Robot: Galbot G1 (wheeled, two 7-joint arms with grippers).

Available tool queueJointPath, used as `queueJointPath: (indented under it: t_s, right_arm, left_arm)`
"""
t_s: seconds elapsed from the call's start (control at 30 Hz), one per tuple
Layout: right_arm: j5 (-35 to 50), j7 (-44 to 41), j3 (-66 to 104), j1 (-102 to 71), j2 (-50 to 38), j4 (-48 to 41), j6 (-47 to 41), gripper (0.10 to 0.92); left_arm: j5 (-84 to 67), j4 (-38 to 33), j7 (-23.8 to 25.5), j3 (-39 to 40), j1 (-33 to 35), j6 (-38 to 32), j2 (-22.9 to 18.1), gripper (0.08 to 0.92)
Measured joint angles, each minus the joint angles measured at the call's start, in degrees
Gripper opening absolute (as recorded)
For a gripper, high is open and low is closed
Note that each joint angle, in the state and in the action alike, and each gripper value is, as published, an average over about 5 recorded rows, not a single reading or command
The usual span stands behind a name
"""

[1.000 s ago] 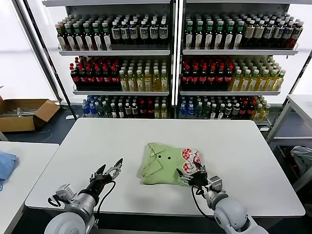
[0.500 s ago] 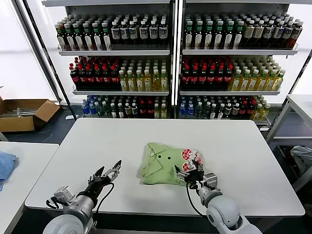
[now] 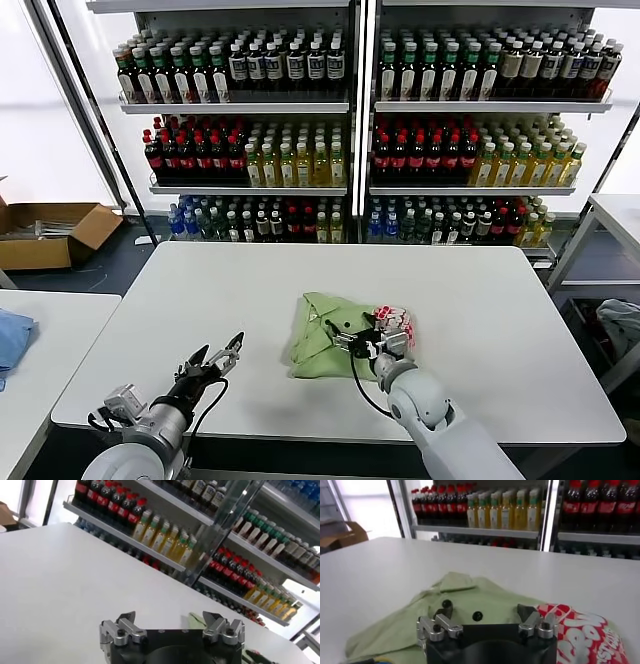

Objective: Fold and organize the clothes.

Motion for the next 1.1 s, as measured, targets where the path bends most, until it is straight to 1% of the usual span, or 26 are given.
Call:
queueJointPath:
  t_s: [0.2, 0.47, 0.77, 1.1]
  right_arm:
    - [-2.5, -1.8, 0.0, 1.4, -1.2, 0.5, 0.1, 0.823]
    - [-3.2, -5.1, 5.5, -2.4, -5.8, 7.8, 5.4, 0.823]
    - [-4.0, -10.5, 19.9, -17.2, -6.9, 16.1, 11.8, 0.823]
    - [-5.7, -16.5, 31.8, -32.3, -4.1, 21.5, 17.6, 0.823]
  left_arm:
    - [-0.8, 0.7, 0.3, -1.0, -0.4, 0.0, 0.9, 0.823]
    - [-0.5, 2.6, 2.2, -3.6, -1.7, -0.6, 2.0, 0.823]
    - [5.1, 3.0, 8.8, -7.6, -0.1, -3.5, 1.4, 0.823]
    - [14.6, 2.4, 17.4, -11.6, 2.6, -7.6, -0.1, 0.823]
